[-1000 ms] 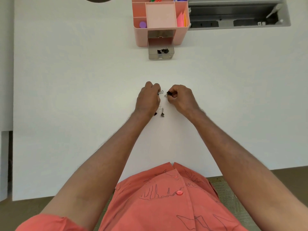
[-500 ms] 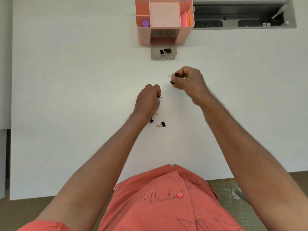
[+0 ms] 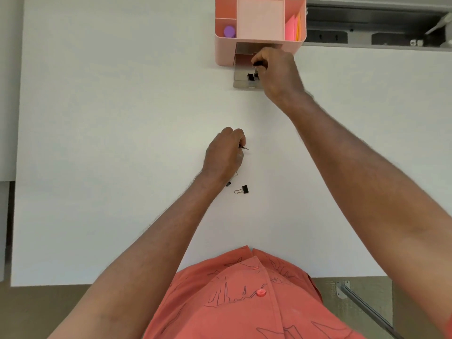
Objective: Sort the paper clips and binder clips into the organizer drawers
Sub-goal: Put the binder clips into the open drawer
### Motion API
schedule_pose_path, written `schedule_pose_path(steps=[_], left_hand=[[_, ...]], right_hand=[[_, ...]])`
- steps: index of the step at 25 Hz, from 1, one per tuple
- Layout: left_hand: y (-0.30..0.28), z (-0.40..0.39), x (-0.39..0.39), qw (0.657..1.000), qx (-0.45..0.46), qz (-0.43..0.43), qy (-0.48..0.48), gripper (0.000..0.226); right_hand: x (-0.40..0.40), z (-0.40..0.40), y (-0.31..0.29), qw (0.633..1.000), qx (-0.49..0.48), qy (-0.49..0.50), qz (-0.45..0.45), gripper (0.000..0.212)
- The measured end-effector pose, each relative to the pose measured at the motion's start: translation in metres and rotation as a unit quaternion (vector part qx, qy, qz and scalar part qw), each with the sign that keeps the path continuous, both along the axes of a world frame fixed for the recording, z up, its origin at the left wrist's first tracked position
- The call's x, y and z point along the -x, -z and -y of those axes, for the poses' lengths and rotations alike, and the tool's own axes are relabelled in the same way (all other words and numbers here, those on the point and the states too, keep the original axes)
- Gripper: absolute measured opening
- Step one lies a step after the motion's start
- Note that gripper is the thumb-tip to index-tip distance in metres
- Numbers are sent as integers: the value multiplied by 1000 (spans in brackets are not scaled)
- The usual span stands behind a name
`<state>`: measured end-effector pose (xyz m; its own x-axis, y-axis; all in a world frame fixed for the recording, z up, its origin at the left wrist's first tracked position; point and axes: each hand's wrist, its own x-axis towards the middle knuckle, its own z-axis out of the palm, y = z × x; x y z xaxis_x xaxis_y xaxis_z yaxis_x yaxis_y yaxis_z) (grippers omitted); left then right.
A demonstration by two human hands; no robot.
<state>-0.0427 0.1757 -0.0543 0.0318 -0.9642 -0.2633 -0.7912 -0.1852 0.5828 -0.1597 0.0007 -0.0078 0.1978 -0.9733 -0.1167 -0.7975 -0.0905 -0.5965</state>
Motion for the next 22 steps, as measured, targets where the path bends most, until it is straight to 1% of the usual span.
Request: schedule_pose_path(steps=[4,7,9,11,13,14,16,18,20,21,22], left_hand=[[3,1,0,1000,6,5,2,28],[5,4,-3,1000,2,2,11,28],[4,8,-8,1000,-5,-24,12,29],[2,9,-14,998,-4,-63,23,30],[0,9,-20,994,-11,-90,54,34],[-1,10,-23,993,-22,-92,75,37],[-3,12,-28,989,-40,-88,109,37],[-3,15,-29,989,-43,-75,119,26],[-5,18,-27,990,-44,-51,124,16],[-6,18,-25,990,-46,-36,129,14],[-8,18,-24,990,-46,-21,134,13]], right_hand=[[0,-5,4,999,10,8,51,37],[13,-23,2,992,34,57,112,32],[26,-54,6,985,23,105,132,27],[36,-100,15,981,-15,140,132,23],[41,-154,25,980,-54,141,127,20],[41,-181,28,983,-63,122,120,21],[37,-228,31,993,-52,59,88,30],[29,-258,33,999,-34,-37,20,51],[24,-270,36,982,-30,-165,-88,75],[22,-270,36,967,-31,-214,-136,83],[21,-268,36,954,-32,-246,-167,86]])
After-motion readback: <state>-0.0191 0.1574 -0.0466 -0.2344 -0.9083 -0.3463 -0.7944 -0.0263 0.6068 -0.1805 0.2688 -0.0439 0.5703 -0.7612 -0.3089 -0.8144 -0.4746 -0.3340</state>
